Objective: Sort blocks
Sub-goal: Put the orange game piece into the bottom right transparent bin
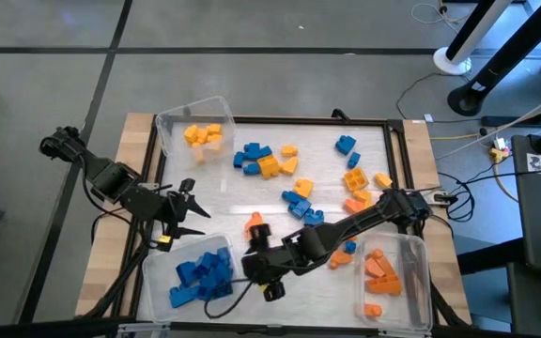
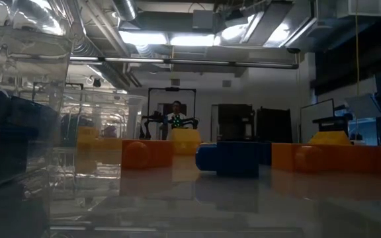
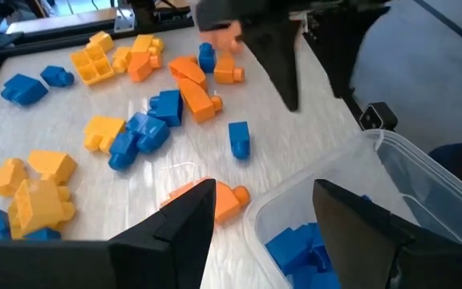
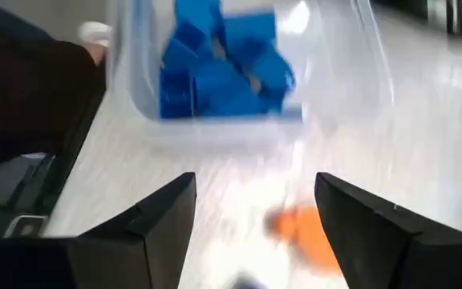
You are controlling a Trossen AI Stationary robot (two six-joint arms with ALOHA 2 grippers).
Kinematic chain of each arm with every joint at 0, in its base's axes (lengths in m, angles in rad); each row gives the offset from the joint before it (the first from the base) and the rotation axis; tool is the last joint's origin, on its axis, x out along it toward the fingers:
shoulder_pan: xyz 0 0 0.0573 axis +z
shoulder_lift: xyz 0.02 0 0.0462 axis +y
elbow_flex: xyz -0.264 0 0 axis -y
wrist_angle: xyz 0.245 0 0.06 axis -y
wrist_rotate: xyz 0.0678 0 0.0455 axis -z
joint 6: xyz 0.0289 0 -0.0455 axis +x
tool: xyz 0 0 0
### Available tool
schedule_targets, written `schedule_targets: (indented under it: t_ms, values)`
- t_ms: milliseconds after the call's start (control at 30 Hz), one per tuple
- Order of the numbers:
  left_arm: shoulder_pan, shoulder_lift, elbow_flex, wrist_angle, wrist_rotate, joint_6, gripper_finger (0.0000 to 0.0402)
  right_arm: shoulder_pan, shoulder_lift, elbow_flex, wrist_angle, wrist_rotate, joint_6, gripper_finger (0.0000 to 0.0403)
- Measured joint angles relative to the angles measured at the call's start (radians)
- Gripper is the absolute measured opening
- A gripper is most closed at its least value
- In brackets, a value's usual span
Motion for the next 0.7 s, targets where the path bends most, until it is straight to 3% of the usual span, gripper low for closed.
schedule_targets:
  t_ms: [167,300,700]
  values:
    - [0.000,0.000,0.000,0.000,0.000,-0.010,0.0198,-0.005,0.012,0.000,-0.189,0.012,0.296,0.0254]
    - [0.000,0.000,0.000,0.001,0.000,-0.010,0.0198,-0.017,0.053,-0.001,-0.253,0.070,0.427,0.0254]
    - [0.000,0.000,0.000,0.001,0.000,-0.014,0.0198,-0.080,0.166,-0.001,-0.222,0.118,0.363,0.0254]
